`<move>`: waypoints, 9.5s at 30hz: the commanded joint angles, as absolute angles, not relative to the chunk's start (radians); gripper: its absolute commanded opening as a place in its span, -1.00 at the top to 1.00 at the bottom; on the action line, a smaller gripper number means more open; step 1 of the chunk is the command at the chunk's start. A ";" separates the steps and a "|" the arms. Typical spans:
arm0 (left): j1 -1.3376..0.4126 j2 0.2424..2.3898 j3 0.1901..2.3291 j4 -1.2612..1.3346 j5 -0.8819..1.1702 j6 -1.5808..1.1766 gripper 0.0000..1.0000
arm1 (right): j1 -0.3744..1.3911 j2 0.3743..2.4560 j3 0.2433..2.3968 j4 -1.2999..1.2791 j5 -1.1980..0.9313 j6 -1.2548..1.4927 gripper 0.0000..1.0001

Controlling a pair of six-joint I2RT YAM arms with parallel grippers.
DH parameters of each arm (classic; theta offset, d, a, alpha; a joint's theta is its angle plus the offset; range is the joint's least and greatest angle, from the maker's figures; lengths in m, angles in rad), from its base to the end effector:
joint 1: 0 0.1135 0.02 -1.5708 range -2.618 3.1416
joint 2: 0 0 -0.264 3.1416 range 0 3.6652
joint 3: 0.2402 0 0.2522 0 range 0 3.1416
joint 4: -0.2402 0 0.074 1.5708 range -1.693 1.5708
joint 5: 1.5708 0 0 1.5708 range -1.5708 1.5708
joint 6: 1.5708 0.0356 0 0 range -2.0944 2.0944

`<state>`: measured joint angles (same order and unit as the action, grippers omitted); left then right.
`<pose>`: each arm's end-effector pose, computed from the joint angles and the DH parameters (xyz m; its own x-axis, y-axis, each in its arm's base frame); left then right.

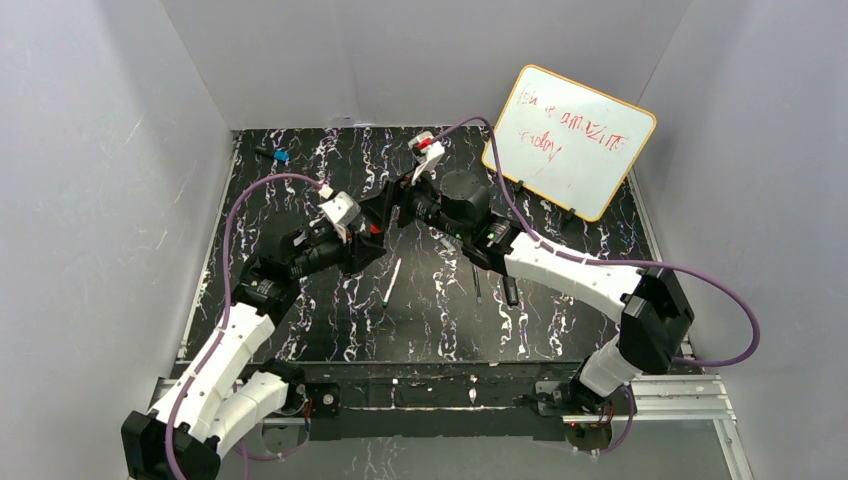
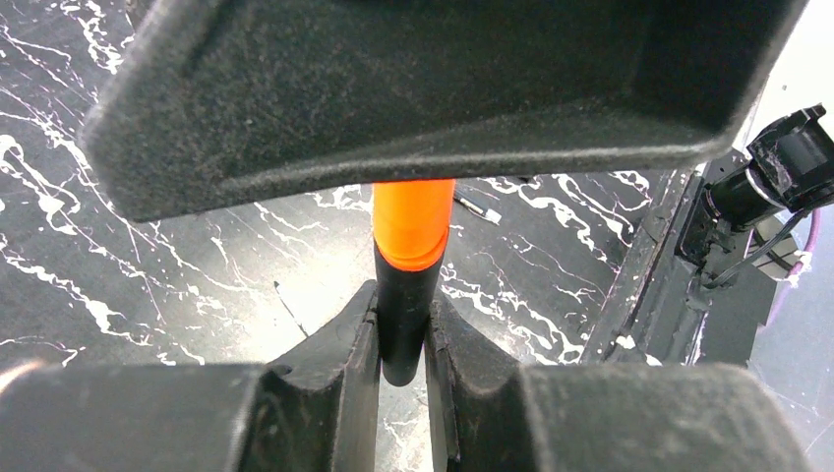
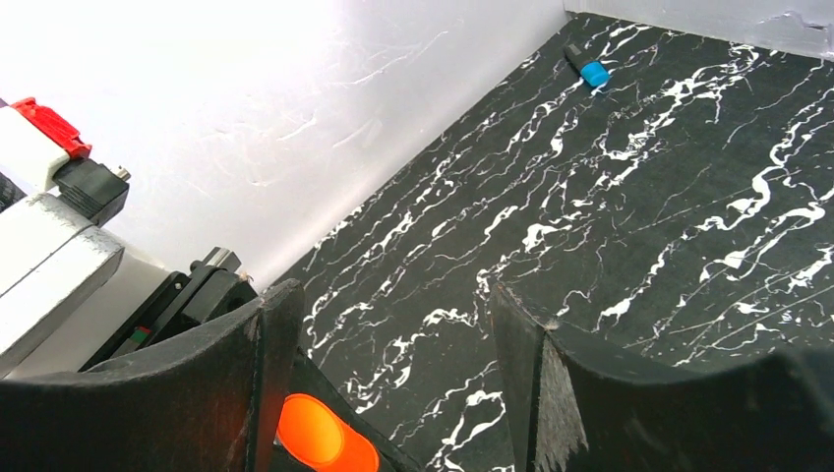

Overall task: Insert the pens into the pen caps
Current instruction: Press the pen cap onto the pen.

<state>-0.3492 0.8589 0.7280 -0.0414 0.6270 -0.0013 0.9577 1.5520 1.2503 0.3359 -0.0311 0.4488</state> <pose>0.1803 -0.0879 0.3233 -0.1622 0.0579 -0.9851 0.8200 0.5632 -0.1019 0.2156 0.3084 0.3657 -0.3447 0.2637 -0.9009 -0.7612 0.4831 0.4327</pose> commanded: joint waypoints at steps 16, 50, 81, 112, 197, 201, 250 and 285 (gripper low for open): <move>-0.333 0.825 0.820 0.200 0.492 -0.031 1.00 | 1.050 1.565 1.116 0.316 -0.133 0.498 -0.54; -0.335 0.837 0.696 0.110 0.525 -0.034 1.00 | 1.002 1.513 1.312 0.361 -0.206 0.344 -0.56; -0.333 0.808 0.662 0.106 0.610 -0.026 1.00 | 0.918 1.713 1.481 0.322 -0.191 0.333 -0.56; -0.333 0.814 0.667 0.077 0.608 -0.008 1.00 | 0.842 1.733 1.491 0.348 -0.243 0.377 -0.56; -0.318 0.783 0.750 0.159 0.411 0.017 1.00 | 0.962 1.672 1.238 0.244 -0.205 0.330 -0.58; -0.315 0.766 0.773 0.138 0.395 0.039 1.00 | 0.962 1.668 1.222 0.244 -0.208 0.332 -0.58; -0.300 0.736 0.849 0.240 0.349 0.025 1.00 | 0.996 1.658 1.073 0.284 -0.233 0.386 -0.58; -0.301 0.740 0.919 0.205 0.370 0.051 1.00 | 1.024 1.666 0.986 0.316 -0.243 0.416 -0.59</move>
<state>-0.3347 0.8013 0.7525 -0.1486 0.4366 0.0788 0.9707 1.6028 1.0996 0.6922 -0.0921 0.4976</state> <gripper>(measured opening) 0.164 0.795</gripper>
